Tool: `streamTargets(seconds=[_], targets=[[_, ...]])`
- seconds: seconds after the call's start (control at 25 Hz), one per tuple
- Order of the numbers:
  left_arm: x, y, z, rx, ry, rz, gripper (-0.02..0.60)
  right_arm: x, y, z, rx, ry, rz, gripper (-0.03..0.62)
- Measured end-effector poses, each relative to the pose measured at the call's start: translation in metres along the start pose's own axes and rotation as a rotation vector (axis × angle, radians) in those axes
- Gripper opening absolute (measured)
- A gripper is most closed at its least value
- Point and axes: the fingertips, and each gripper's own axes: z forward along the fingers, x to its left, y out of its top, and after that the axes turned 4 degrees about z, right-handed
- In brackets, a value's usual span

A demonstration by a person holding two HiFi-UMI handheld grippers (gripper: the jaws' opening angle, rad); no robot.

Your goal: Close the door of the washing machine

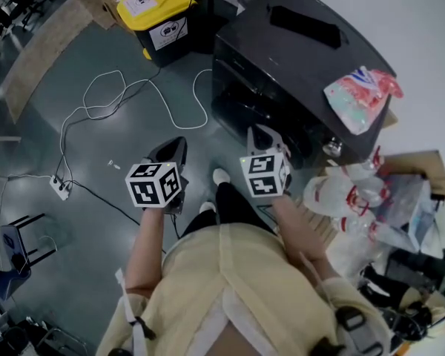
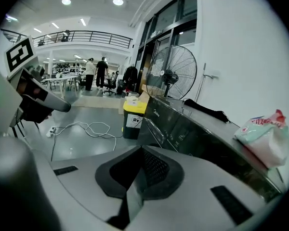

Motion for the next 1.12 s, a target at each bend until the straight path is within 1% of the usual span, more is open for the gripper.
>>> streamTargets(seconds=[0.16,0.44,0.56,0.84,1.12], targets=[[-0.002,-0.002,0.003,0.011,0.009,0.007,0.003,-0.002,-0.002,-0.002,-0.002,0.007,0.025,0.005],[-0.007,-0.004,0.008,0.037,0.024,0.060,0.003,-0.004,-0.001,-0.003,-0.007,0.024,0.076,0.005],[-0.009,-0.002,0.007,0.027,0.016,0.065,0.003,-0.004,0.001,-0.005,-0.011,0.038,0.103,0.005],[-0.018,0.002,0.006,0.013,-0.038,0.111,0.003,-0.005,0.003,-0.007,-0.012,0.070,0.162,0.005],[-0.008,0.009,0.006,-0.014,-0.036,0.153,0.003,-0.010,0.001,-0.007,-0.015,0.062,0.179,0.005]])
